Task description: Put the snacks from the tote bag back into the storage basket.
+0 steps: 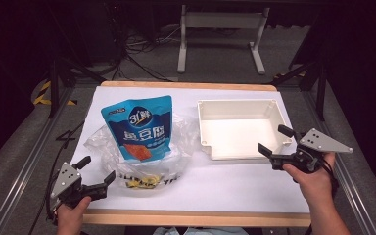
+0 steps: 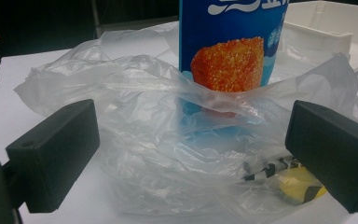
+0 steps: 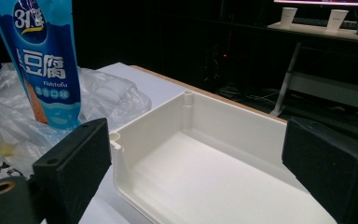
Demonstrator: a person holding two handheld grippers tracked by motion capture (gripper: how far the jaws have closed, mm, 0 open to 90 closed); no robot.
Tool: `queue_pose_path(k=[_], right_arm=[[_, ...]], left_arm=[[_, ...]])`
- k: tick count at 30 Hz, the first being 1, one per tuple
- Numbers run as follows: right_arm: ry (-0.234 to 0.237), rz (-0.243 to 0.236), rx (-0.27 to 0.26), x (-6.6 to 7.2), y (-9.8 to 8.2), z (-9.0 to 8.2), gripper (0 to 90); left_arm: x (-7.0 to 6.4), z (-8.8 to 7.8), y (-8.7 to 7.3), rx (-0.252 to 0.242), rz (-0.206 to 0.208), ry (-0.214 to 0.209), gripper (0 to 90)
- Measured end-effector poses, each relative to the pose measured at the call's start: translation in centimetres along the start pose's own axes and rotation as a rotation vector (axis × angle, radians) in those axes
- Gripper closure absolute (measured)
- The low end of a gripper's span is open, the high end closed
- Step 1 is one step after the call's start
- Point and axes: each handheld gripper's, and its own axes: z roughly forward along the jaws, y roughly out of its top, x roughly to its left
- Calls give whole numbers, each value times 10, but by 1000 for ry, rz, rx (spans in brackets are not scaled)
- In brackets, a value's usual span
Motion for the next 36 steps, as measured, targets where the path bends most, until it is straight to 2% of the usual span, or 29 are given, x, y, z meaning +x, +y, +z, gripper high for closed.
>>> queue_pose_path(k=[3,5,7,12,16,17,18,27,28,32,36], right_arm=[[11,-1,8,-1,3,0,91],[46,0,24,-2,7,2,93],[54,-10,31,-3,11,1,93],[122,-15,30,-7,26,1,102],[181,-41,46,-12,39,2,108],[181,-41,46,-12,39,2,108],[208,-40,58,-14,44,3,110],[289,-116,101,-15,68,11,111],[316,-141,113,-14,72,14,111],[377,-174,137,-12,83,22,111],[408,-199,154,-12,93,30,112]], left_arm=[[0,0,0,0,1,-2,36],[0,0,0,1,1,-4,36],[0,0,0,1,2,-4,36],[0,0,0,0,1,-7,36],[0,0,0,10,1,-5,36],[0,0,0,10,1,-5,36],[0,0,0,8,0,-5,36],[0,0,0,9,0,-5,36],[0,0,0,10,-1,-4,36],[0,0,0,4,-2,-4,36],[0,0,-1,3,-3,0,36]])
